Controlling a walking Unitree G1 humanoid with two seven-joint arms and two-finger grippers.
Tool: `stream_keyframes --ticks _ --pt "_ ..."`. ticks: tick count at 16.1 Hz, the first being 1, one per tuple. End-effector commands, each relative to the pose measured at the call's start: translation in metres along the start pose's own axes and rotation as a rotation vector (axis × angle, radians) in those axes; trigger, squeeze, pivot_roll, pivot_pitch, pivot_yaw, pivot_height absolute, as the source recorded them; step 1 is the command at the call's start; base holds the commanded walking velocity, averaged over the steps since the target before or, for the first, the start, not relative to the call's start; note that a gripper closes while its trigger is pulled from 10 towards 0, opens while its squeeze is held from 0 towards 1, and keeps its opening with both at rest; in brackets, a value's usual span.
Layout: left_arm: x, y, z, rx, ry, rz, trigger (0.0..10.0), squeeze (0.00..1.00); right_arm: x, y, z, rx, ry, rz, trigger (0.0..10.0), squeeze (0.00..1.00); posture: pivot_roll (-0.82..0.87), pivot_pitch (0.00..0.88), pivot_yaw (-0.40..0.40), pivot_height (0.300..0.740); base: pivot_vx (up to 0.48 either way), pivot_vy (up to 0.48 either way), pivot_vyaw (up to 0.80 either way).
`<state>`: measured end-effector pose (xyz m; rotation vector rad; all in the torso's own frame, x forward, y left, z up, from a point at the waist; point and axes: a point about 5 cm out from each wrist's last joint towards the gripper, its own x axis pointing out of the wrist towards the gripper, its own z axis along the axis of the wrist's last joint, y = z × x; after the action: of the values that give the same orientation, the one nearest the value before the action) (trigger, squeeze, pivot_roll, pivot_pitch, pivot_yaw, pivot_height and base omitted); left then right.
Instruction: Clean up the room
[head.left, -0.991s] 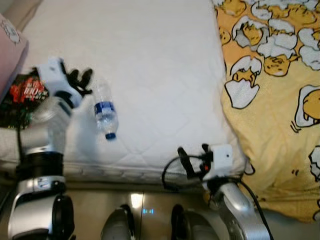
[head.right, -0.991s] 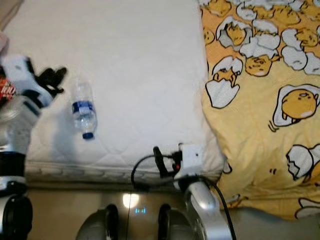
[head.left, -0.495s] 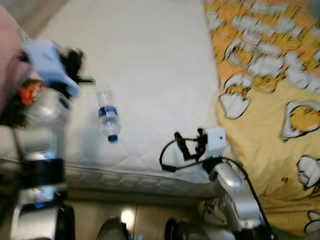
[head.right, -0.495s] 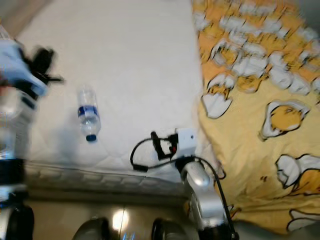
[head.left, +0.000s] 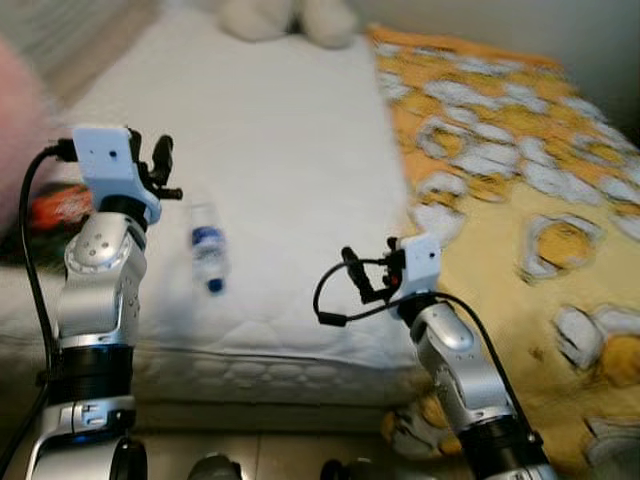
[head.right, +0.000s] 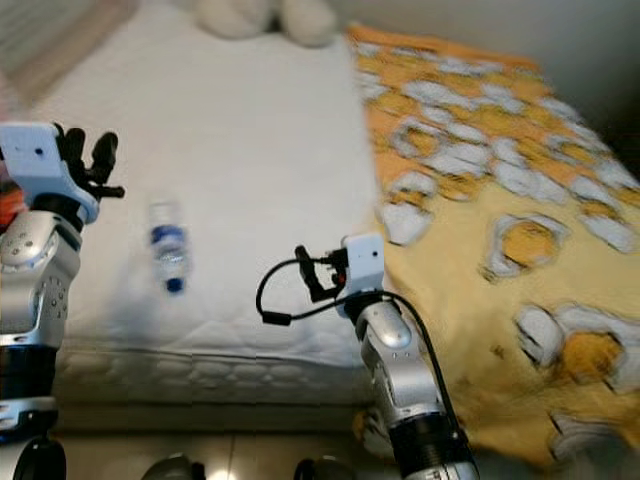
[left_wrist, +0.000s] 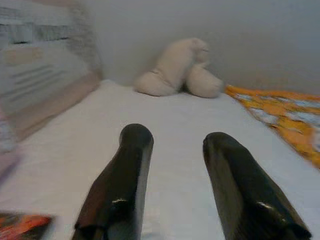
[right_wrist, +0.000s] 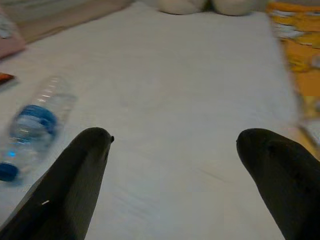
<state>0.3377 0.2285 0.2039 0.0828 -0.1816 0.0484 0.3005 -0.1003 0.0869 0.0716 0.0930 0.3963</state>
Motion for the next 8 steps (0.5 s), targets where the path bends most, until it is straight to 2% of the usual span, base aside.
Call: stream_keyframes --ticks 1,4,8 --pt "-0.001 -0.008 -0.009 0.022 0.034 -0.025 10.0 1.0 -0.001 -0.006 -0.001 -0.006 0.0 -0.007 10.0 0.34 0.14 0.0 -0.135 0.74 0.0 0.0 -0.8" --pt "-0.003 -0.007 -0.018 0.053 0.067 -0.019 10.0 1.0 0.001 -0.003 -0.002 -0.013 0.006 0.005 10.0 0.33 0.14 0.0 -0.138 0.74 0.0 0.0 -0.8" --pt "-0.006 -0.004 -0.03 0.083 0.135 0.011 10.0 1.0 0.001 -0.006 -0.007 -0.016 0.019 -0.01 10.0 0.3 0.15 0.0 -0.133 0.74 0.0 0.0 0.0"
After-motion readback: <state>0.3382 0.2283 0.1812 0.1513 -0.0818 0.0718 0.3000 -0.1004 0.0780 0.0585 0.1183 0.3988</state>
